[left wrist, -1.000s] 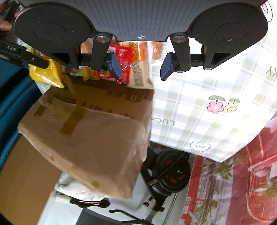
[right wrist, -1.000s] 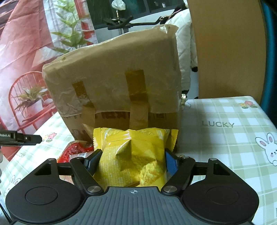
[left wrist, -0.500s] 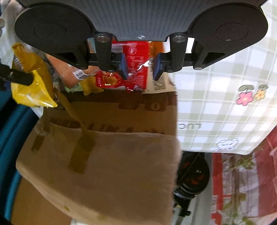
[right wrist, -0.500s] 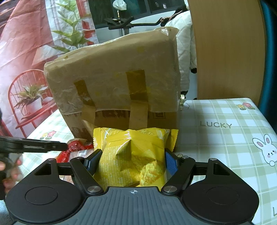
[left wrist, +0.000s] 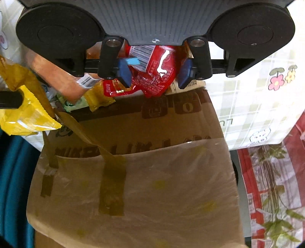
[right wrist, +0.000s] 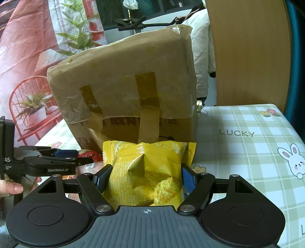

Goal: Organize snacks
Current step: 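Carry the red packet and yellow bag into the box and open both tools, then move both tools back down toward the remaining snacks by the box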

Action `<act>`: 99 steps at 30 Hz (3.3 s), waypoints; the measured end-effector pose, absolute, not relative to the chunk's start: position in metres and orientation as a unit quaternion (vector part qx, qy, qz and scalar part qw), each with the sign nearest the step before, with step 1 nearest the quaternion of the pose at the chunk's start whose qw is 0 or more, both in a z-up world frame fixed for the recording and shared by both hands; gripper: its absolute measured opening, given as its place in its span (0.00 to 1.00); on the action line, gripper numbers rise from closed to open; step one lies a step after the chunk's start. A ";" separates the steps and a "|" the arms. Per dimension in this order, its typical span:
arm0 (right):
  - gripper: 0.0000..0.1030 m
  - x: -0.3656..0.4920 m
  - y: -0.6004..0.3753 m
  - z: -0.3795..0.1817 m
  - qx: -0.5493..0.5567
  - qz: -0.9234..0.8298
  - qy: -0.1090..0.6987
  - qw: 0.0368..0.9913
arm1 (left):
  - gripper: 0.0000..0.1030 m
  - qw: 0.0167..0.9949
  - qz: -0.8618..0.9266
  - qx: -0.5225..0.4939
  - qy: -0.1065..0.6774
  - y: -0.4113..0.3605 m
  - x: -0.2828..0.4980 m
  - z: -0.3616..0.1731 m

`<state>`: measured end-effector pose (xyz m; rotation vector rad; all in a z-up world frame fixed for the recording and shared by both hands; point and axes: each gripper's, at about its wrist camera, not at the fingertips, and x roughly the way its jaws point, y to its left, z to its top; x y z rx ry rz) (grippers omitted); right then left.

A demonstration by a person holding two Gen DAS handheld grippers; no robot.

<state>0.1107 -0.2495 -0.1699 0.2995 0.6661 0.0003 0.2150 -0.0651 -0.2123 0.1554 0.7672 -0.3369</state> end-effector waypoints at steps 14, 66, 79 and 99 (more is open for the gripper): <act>0.70 0.108 -0.248 -0.165 0.143 0.002 0.314 0.939 | 0.23 0.910 -0.171 0.091 0.366 -0.041 0.183 -0.198; 0.86 0.248 -0.267 -0.036 0.048 -0.014 0.211 0.976 | 0.53 0.956 -0.155 -0.034 0.245 -0.025 0.305 -0.044; 0.84 0.180 -0.251 -0.023 0.066 0.031 0.189 0.979 | 0.53 0.961 -0.139 -0.024 0.236 0.002 0.237 -0.039; 0.73 0.122 -0.233 -0.099 0.076 0.022 0.246 0.966 | 0.52 0.947 -0.078 -0.079 0.302 0.039 0.180 -0.108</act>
